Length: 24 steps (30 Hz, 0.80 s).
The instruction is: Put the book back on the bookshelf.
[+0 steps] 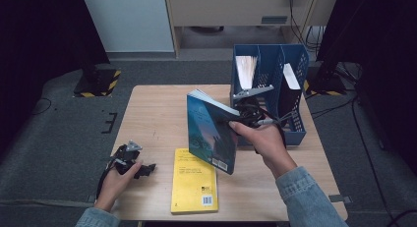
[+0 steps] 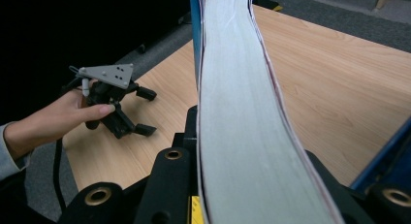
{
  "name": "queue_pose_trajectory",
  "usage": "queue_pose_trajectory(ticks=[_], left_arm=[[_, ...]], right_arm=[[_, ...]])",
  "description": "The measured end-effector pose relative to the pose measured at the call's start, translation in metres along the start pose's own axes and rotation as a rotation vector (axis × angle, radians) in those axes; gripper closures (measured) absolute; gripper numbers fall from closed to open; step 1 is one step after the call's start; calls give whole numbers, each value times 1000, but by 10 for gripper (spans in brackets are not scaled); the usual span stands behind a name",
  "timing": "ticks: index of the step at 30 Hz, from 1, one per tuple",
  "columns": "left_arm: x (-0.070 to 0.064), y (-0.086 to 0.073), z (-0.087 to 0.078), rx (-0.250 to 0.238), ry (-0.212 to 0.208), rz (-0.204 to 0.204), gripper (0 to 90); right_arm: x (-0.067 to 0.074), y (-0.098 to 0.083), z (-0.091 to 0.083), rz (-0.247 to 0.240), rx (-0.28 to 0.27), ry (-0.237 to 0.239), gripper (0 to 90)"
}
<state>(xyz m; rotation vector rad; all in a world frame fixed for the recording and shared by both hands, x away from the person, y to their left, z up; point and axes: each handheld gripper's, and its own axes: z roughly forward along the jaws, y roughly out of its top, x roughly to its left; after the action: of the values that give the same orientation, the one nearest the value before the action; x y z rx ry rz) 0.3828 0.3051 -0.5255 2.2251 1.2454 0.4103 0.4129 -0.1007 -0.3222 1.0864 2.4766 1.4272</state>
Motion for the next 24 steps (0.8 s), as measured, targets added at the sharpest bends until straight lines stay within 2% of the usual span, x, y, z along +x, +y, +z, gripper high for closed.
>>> queue_pose_trajectory(ticks=[10, 24], left_arm=[[-2, -4, 2, -33, 2, 1, 0], [-2, -6, 2, -48, 6, 0, 0]], right_arm=[[-2, -17, -28, -8, -5, -38, 740], [-12, -45, -76, 37, -24, -89, 739]])
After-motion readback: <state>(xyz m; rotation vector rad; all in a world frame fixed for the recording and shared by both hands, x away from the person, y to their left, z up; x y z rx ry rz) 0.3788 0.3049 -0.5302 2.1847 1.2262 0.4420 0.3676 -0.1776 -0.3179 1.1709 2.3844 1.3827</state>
